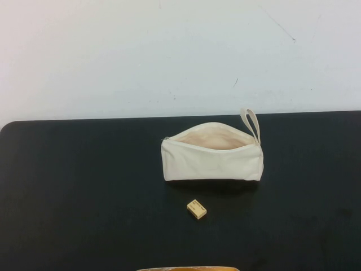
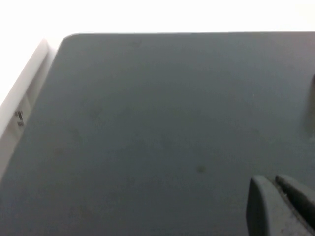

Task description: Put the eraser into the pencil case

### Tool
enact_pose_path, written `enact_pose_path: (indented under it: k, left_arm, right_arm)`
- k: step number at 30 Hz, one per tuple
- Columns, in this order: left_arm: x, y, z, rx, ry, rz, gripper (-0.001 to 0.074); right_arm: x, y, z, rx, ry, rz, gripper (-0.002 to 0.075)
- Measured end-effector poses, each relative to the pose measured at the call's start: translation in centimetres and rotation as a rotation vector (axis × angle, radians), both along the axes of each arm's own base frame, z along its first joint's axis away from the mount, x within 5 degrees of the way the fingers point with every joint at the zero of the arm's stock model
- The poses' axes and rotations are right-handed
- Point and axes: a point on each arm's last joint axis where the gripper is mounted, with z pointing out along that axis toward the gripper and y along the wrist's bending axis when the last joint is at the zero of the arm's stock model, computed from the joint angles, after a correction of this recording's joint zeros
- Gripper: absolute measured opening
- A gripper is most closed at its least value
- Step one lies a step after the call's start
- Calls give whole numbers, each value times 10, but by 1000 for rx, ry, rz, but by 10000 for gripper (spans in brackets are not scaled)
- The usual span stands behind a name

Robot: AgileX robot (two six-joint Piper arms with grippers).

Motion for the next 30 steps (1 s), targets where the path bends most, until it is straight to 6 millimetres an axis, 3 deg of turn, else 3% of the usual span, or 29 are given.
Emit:
enact_pose_path:
  k: [4,16,24,28,30]
  left_arm:
    - [2,1,5,3,-76,6,-3]
    - [-2,4,58,-9,-669,48,-3]
    - [-9,5,72,-13,-830,60,-3]
    - [-8,4,82,-19,-727,47,-3]
    - [-14,4,102,-19,-692,38,-3]
  right_arm:
    - [0,0,0,0,0,0,-1]
    - [0,0,0,0,0,0,-1]
    - [0,0,0,0,0,0,-1]
    - [0,0,0,0,0,0,-1]
    - [0,0,0,0,0,0,-1]
